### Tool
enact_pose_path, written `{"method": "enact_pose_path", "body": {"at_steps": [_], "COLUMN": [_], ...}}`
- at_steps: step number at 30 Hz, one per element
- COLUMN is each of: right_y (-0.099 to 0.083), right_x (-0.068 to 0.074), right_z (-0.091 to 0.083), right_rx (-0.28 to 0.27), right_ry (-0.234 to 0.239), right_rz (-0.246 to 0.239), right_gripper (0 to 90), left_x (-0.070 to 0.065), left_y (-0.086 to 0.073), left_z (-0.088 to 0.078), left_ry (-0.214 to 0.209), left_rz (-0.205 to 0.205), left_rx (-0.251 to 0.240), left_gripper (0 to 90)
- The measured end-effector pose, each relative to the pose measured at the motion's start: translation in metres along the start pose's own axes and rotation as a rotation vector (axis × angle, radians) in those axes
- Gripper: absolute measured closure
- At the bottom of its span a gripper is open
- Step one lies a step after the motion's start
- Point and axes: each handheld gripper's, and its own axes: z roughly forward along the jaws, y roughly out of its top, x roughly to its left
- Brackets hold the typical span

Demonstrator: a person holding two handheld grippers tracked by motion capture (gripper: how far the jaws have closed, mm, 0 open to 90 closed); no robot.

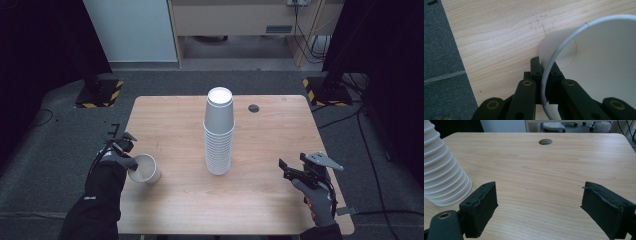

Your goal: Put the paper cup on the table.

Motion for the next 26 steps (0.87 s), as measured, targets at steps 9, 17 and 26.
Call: {"method": "enact_pose_path", "body": {"at_steps": [9,17,26], "right_y": [0.0,0.0,0.0], "right_x": [0.0,0.0,-0.001], "right_z": [0.0,0.0,0.0], "right_rx": [-0.003,-0.002,0.0], "right_ry": [0.001,0.0,-0.005], "right_rz": [-0.001,0.001,0.008], "right_gripper": [13.1,13.0,12.7], "left_x": [0.0,0.006,0.0], "left_y": [-0.005,-0.017,-0.046], "left_z": [0.0,-0.013,-0.02], "left_ry": [-0.031,-0.02,-0.038], "left_rz": [0.008,-0.006,-0.064], "left_rx": [-0.12,-0.378,-0.737], "left_gripper": [68.6,52.8,41.2]}}
